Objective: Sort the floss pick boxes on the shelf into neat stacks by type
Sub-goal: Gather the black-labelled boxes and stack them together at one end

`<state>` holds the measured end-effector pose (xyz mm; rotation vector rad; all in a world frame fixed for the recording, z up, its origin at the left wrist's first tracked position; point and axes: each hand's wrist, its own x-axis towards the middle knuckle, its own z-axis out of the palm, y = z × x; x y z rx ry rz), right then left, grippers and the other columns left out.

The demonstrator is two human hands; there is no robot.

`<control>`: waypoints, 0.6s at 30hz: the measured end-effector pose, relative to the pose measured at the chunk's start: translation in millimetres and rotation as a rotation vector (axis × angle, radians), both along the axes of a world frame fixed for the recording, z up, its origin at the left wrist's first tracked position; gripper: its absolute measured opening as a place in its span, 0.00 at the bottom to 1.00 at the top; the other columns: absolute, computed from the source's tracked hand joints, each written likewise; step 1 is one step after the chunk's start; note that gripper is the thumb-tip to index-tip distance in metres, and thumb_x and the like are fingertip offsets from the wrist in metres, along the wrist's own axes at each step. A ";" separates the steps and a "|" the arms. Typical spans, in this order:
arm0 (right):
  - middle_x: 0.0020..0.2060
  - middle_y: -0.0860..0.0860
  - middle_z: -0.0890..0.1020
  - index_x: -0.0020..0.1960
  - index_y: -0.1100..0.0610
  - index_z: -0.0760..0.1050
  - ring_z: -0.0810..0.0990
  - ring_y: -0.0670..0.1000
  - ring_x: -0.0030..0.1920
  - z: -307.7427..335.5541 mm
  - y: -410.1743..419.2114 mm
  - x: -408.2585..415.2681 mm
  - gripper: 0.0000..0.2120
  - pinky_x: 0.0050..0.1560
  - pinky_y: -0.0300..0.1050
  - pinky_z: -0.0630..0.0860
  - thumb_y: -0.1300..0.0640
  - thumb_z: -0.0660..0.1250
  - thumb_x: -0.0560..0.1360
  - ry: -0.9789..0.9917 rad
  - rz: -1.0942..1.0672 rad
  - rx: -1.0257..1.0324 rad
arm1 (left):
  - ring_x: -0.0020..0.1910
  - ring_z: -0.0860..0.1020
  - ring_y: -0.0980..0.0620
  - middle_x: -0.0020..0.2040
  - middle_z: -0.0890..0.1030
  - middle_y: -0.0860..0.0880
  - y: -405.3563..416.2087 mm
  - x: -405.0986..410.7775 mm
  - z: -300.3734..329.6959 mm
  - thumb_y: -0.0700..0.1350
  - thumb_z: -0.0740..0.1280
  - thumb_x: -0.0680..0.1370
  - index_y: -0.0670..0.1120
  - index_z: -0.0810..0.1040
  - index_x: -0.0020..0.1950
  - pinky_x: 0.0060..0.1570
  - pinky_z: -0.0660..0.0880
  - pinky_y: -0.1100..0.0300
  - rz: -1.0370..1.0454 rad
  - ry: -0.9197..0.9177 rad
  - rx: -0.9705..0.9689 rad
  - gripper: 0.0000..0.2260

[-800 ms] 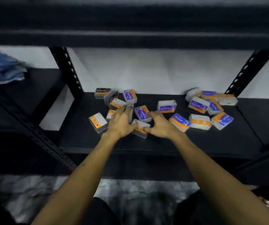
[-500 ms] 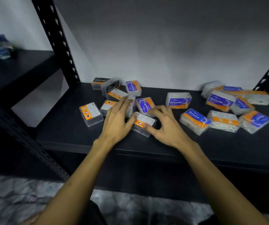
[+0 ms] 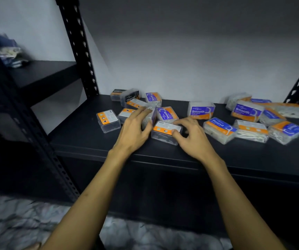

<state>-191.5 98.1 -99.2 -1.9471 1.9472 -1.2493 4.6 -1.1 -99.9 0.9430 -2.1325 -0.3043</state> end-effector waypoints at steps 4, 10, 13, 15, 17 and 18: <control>0.58 0.46 0.75 0.67 0.50 0.71 0.72 0.45 0.59 -2.5 2.8 2.8 0.26 0.56 0.40 0.70 0.42 0.71 0.73 0.031 0.035 0.081 | 0.69 0.72 0.51 0.69 0.76 0.47 6.8 0.0 2.9 0.48 0.64 0.80 0.46 0.74 0.69 0.69 0.70 0.52 0.003 0.002 -0.003 0.18; 0.60 0.51 0.75 0.67 0.53 0.71 0.74 0.49 0.61 -0.8 4.2 1.9 0.27 0.58 0.42 0.72 0.47 0.74 0.72 -0.060 -0.015 0.073 | 0.57 0.76 0.53 0.60 0.79 0.50 22.4 1.7 10.5 0.49 0.65 0.79 0.49 0.72 0.63 0.56 0.76 0.53 0.039 0.007 0.016 0.13; 0.60 0.53 0.74 0.67 0.54 0.71 0.73 0.52 0.62 -0.4 5.4 2.7 0.26 0.60 0.46 0.72 0.49 0.72 0.73 -0.055 -0.065 0.062 | 0.61 0.76 0.51 0.65 0.78 0.49 32.2 3.6 12.9 0.51 0.63 0.81 0.50 0.70 0.67 0.59 0.76 0.51 0.016 -0.023 0.056 0.15; 0.60 0.54 0.74 0.67 0.55 0.72 0.72 0.54 0.63 -0.9 5.0 2.1 0.25 0.61 0.47 0.71 0.49 0.72 0.73 -0.013 -0.112 0.054 | 0.64 0.75 0.50 0.68 0.76 0.50 39.0 4.9 12.1 0.51 0.63 0.81 0.51 0.68 0.70 0.61 0.75 0.51 0.006 -0.038 0.073 0.18; 0.61 0.55 0.74 0.67 0.56 0.72 0.71 0.55 0.63 -0.7 3.9 1.4 0.25 0.62 0.49 0.70 0.47 0.71 0.74 0.039 -0.148 0.058 | 0.67 0.74 0.50 0.71 0.73 0.51 45.0 6.0 10.5 0.50 0.64 0.78 0.51 0.66 0.71 0.63 0.74 0.52 0.003 -0.048 0.077 0.21; 0.61 0.55 0.74 0.67 0.56 0.72 0.71 0.55 0.63 -0.6 3.5 2.2 0.25 0.62 0.50 0.70 0.46 0.71 0.74 0.066 -0.161 0.055 | 0.68 0.73 0.50 0.73 0.71 0.51 46.5 6.5 9.9 0.49 0.65 0.78 0.52 0.65 0.72 0.64 0.73 0.52 -0.005 -0.051 0.076 0.23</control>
